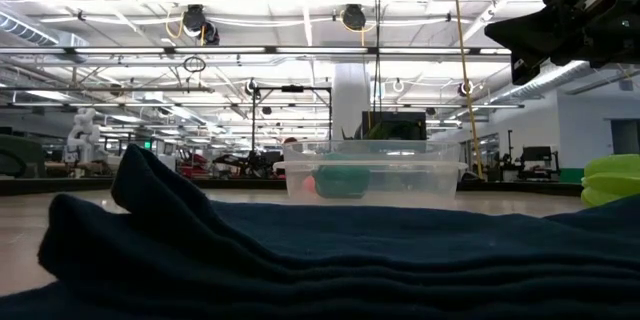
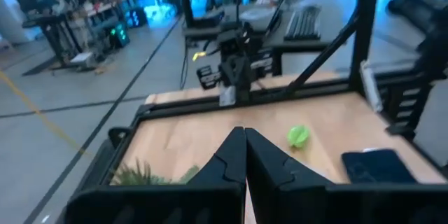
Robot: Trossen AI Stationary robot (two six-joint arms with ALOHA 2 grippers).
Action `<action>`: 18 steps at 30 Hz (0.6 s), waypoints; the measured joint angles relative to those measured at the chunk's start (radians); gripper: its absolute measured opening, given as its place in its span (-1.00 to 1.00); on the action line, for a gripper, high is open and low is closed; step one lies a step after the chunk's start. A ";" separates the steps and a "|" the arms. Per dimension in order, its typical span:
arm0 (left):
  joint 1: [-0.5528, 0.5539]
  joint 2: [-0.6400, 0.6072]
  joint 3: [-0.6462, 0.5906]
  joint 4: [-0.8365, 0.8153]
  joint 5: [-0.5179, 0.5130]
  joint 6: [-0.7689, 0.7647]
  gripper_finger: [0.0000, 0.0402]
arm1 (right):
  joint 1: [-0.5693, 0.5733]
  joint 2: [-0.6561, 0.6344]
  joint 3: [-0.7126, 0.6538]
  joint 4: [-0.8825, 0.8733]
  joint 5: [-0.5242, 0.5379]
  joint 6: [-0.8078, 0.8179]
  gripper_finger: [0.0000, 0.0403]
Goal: Pick and placing Produce into tupperware
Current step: Put the star fruit into the transparent bin
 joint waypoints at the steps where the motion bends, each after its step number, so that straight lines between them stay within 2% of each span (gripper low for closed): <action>1: 0.003 -0.016 -0.022 0.021 0.015 -0.009 -1.00 | 0.000 0.000 0.000 0.000 0.000 0.000 -1.00; 6: 0.003 -0.073 -0.111 0.055 0.043 -0.033 -1.00 | 0.000 0.000 0.000 0.000 0.000 0.000 -1.00; 10: 0.004 -0.107 -0.196 0.039 -0.034 -0.013 -1.00 | 0.000 0.000 0.000 0.000 0.000 0.000 -1.00; 15: 0.013 -0.147 -0.307 0.066 -0.051 -0.046 -1.00 | 0.000 0.000 0.000 0.000 0.000 0.000 -1.00; 18: 0.021 -0.170 -0.381 0.169 -0.013 -0.085 -1.00 | 0.000 0.000 0.000 0.000 0.000 0.000 -1.00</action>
